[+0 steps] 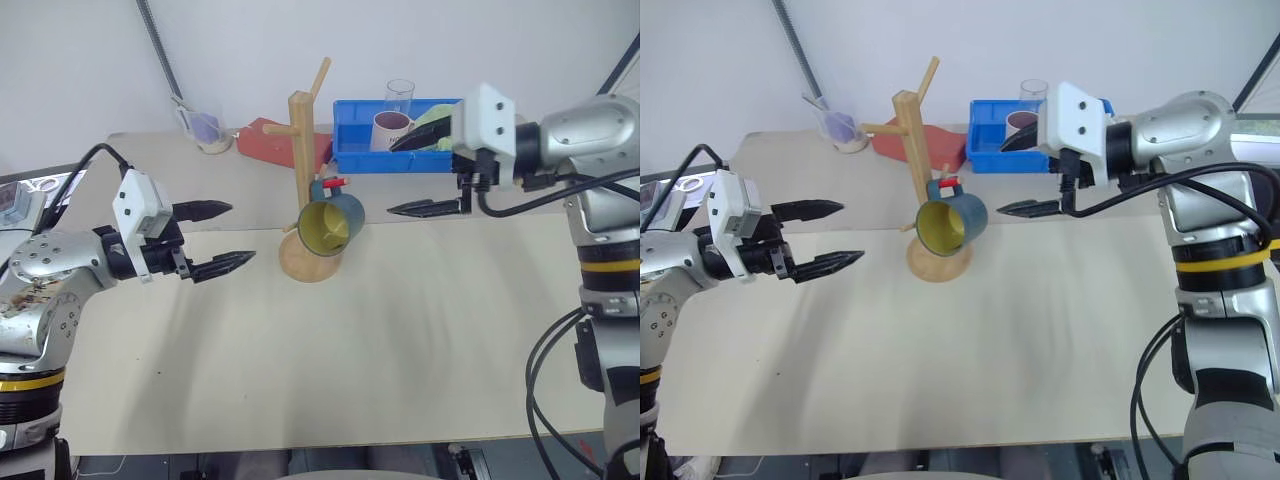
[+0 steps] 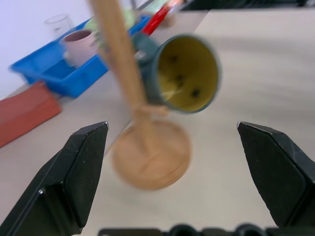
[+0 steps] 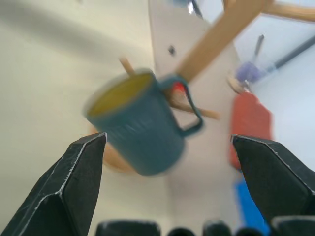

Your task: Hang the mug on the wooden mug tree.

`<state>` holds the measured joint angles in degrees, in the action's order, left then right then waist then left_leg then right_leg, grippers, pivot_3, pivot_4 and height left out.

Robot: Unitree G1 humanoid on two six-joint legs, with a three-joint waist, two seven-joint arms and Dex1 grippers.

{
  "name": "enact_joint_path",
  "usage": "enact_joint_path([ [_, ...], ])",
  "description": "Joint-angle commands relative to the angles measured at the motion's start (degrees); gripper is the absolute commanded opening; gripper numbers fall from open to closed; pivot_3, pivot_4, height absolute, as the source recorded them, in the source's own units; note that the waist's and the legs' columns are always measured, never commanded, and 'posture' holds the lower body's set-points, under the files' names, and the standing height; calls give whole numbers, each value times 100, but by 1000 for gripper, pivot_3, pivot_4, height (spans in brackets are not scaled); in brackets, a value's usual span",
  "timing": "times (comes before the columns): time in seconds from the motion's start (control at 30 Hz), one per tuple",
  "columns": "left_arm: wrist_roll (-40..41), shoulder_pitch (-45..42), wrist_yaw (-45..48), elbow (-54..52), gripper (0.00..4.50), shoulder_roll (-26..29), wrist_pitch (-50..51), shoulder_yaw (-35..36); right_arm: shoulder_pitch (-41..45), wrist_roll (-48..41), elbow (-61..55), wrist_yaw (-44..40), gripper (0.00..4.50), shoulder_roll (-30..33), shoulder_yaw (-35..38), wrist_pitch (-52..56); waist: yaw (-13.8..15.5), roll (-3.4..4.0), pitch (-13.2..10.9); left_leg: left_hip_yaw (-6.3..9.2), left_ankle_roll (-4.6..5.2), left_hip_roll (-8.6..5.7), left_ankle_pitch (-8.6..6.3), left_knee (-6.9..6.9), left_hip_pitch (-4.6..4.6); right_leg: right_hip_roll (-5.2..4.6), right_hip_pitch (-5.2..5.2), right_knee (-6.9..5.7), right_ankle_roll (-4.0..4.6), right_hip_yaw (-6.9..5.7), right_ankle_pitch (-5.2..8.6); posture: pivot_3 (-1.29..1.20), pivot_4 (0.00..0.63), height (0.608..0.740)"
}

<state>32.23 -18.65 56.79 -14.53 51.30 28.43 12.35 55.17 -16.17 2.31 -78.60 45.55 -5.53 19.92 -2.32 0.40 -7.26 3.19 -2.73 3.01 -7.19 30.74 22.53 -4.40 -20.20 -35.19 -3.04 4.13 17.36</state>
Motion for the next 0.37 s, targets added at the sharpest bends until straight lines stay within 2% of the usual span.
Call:
enact_joint_path([
  [0.03, -27, -272, -33, 44, 4500, 139, 31, 122, -72, -552, -506, 173, 4482, 150, 491, 667, 2, -1, -1, -1, -2, 0, -2, 0, 0, 0, 0, 1, 0, 0, 0, 0, 150, 740],
  [0.37, 131, -364, 175, 50, 4500, 177, 222, 147, -324, -857, -887, 479, 4482, 315, 613, 1089, -9, -10, -6, -2, -26, 0, -17, 0, 0, -1, -4, 4, 0, 0, 0, 0, 150, 740],
])
